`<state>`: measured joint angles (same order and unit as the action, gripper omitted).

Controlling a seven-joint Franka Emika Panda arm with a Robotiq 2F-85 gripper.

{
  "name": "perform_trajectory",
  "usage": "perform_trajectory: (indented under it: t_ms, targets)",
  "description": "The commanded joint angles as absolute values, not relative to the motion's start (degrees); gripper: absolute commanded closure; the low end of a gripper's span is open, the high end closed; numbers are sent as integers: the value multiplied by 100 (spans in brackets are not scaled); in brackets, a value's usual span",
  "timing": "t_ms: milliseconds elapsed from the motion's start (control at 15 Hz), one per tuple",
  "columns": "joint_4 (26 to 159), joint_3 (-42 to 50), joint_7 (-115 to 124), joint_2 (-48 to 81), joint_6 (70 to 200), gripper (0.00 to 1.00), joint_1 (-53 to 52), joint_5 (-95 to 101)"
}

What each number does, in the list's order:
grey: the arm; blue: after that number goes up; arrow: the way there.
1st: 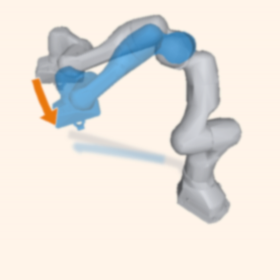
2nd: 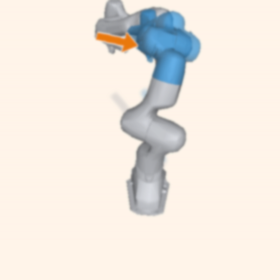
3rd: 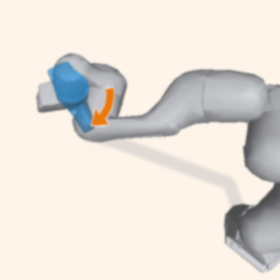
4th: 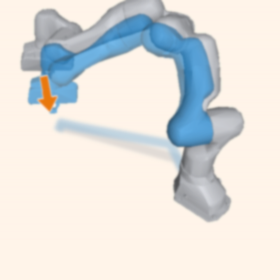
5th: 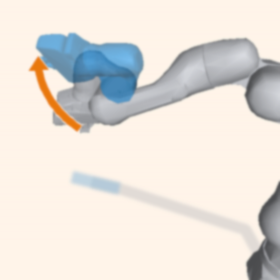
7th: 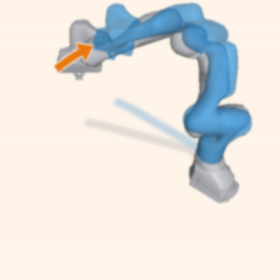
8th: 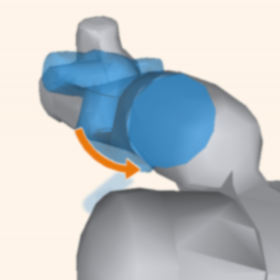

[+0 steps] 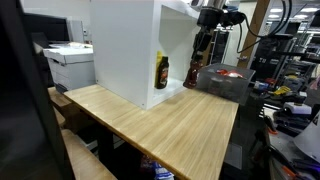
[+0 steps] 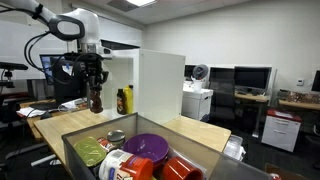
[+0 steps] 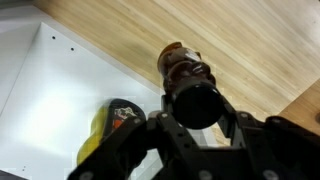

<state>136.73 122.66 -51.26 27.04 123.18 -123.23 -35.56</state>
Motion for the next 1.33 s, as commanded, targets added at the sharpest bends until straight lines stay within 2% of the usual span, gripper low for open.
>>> perform_trajectory:
  t_ms: [0,400,1267]
  targets:
    - [14137,12548,-5528,3306,12657,80,-12603,-4191]
    - [14835,12704,-6036,3772,13387,80,-13107,-5329]
    - [14881,12400,-6061,3929,13842,80,-12961,-6236]
